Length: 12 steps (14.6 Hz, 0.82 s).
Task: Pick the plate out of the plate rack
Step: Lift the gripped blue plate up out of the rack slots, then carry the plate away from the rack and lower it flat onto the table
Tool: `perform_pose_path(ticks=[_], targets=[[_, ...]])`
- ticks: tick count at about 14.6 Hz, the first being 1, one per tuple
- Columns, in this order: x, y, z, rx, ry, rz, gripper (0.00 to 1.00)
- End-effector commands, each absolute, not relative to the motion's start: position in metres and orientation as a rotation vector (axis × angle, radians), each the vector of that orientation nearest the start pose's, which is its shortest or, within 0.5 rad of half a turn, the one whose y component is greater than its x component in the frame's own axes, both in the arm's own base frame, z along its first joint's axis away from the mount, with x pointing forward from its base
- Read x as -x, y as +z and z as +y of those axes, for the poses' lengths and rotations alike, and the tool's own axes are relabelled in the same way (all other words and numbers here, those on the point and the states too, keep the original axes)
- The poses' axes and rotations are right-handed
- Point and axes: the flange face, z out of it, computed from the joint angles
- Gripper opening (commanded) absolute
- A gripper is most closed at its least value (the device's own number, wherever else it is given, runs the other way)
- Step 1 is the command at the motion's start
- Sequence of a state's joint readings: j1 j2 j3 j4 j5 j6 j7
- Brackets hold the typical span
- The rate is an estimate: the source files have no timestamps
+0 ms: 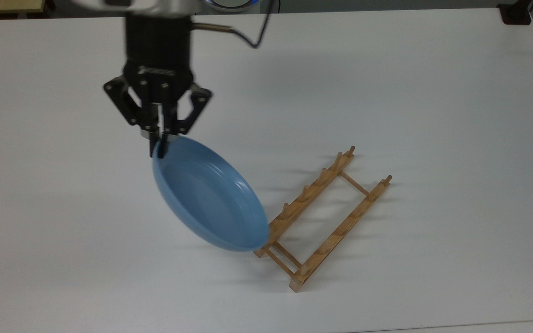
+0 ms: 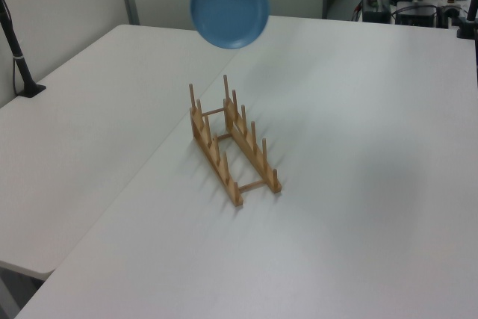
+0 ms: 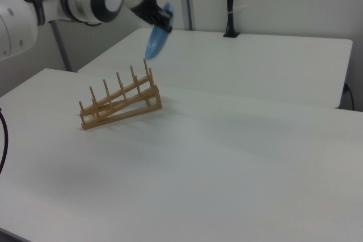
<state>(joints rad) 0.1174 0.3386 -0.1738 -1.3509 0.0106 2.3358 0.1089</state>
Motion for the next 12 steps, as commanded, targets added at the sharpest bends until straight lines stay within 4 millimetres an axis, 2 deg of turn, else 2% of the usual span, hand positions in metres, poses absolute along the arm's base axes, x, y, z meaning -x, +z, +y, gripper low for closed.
perform_pose_path(ticks=[1, 4, 7, 9, 12], targets=[[-0.674, 0.575, -0.094, 2.960, -0.554, 0.273, 0.00], [-0.650, 0.535, -0.162, 2.924, -0.383, 0.210, 0.00], [-0.622, 0.492, -0.210, 2.934, -0.229, 0.095, 0.00], [-0.607, 0.455, -0.222, 2.924, -0.133, 0.082, 0.00], [-0.598, 0.405, -0.217, 2.905, 0.001, 0.087, 0.01]])
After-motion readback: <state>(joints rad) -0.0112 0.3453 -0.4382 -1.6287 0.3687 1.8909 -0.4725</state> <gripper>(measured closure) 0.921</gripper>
